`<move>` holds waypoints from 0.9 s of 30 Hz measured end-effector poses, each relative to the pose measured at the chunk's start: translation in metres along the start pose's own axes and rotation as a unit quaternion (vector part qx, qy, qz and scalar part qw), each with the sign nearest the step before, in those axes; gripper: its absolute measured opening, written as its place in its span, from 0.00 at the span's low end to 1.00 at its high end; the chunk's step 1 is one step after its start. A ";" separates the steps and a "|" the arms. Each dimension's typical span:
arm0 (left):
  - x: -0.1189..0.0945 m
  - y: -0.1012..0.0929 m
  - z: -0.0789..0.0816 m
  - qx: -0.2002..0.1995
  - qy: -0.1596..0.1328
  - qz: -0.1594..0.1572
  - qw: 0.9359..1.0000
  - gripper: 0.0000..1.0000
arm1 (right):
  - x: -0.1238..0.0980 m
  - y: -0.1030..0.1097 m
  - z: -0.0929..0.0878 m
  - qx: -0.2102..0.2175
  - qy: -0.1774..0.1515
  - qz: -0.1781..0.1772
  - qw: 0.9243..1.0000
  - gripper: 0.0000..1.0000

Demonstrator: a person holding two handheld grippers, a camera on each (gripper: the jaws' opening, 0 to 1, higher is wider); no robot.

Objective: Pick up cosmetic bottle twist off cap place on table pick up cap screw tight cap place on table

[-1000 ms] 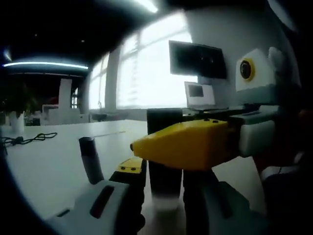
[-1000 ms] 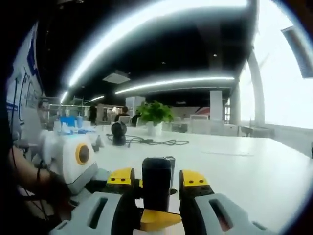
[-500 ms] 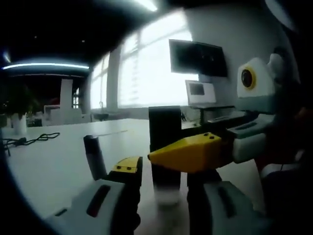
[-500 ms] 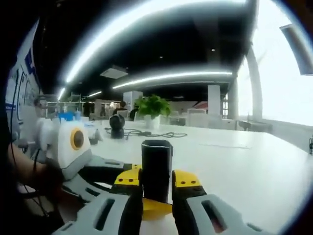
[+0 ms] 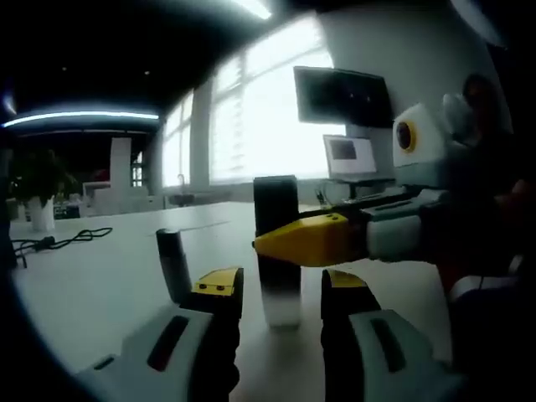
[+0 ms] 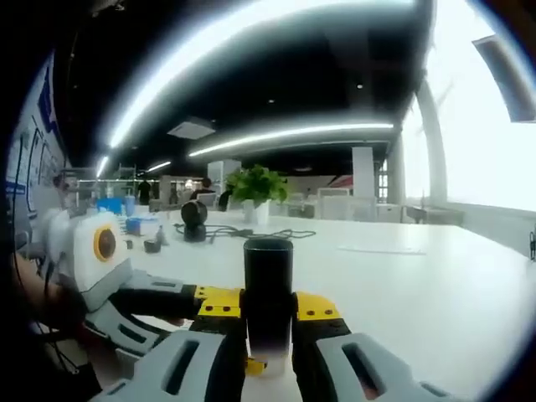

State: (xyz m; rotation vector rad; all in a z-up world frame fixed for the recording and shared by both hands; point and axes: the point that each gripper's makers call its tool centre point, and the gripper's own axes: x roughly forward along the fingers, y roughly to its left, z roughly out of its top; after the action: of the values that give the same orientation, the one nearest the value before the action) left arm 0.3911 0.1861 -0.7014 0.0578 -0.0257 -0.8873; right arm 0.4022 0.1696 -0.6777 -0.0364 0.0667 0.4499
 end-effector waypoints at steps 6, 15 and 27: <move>-0.001 0.004 0.003 -0.011 -0.008 0.007 1.000 0.27 | 0.008 -0.016 0.011 -0.012 -0.013 -0.018 1.000 0.13; -0.002 0.008 0.004 -0.014 -0.012 0.015 1.000 0.27 | 0.022 -0.040 0.016 -0.002 -0.023 -0.043 0.999 0.13; -0.001 0.010 0.003 -0.016 -0.010 0.019 1.000 0.27 | 0.039 -0.077 0.019 -0.005 -0.028 -0.073 0.997 0.13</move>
State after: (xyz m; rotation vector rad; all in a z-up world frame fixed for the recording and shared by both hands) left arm 0.3980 0.1928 -0.6976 0.0184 -0.0312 -0.8504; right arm 0.4714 0.1182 -0.6601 -0.0390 0.0062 0.3046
